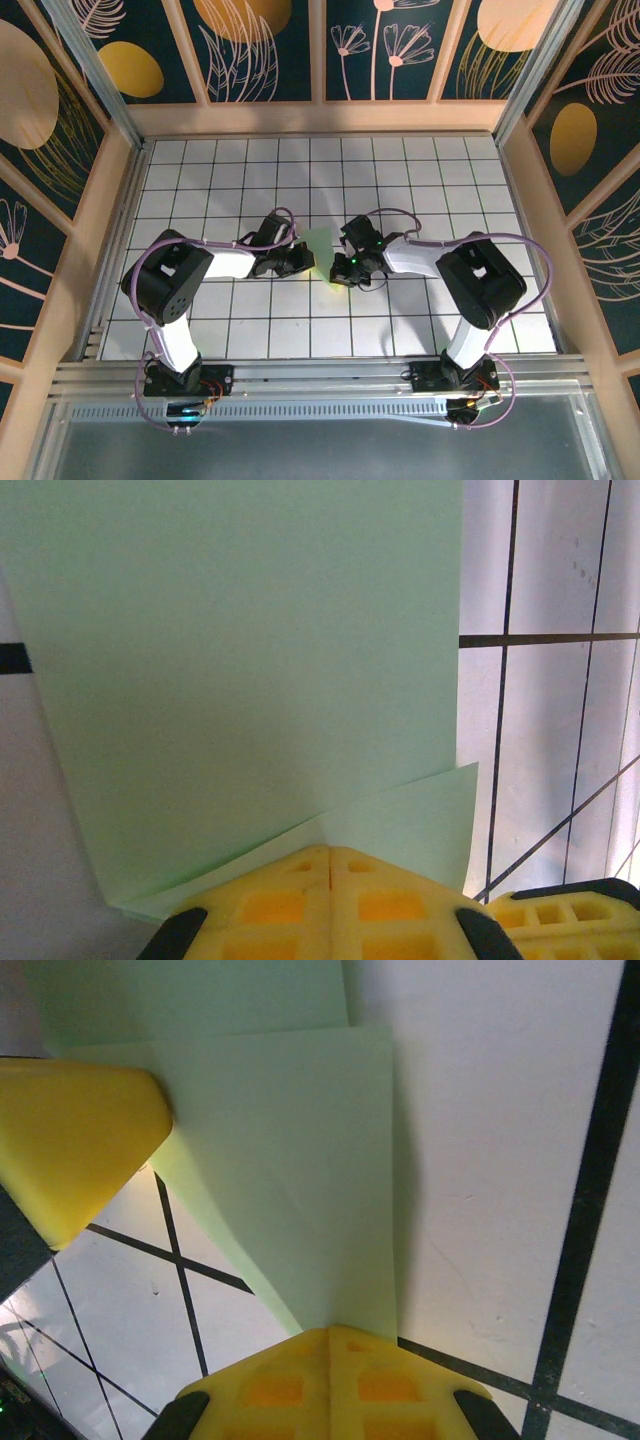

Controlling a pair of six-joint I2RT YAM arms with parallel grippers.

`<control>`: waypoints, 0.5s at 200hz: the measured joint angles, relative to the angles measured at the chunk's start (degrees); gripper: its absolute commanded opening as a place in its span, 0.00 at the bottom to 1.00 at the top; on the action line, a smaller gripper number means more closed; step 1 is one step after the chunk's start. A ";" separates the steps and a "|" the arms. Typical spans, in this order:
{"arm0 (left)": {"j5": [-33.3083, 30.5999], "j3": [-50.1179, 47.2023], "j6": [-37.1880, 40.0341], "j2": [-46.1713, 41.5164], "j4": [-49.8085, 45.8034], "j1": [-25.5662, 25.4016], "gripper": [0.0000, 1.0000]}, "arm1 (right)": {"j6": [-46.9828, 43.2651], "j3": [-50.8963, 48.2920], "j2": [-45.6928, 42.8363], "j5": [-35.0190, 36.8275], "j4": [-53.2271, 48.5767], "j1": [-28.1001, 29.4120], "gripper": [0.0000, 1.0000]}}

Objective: Fold a paper plane with a square sheet of paper (fold left side to right side)
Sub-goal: Third fold the triangle at the center of the table.

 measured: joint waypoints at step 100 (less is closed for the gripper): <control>0.00 0.22 -0.22 0.13 -0.33 0.00 0.00 | 0.46 -2.23 -0.98 -0.04 1.79 1.29 0.00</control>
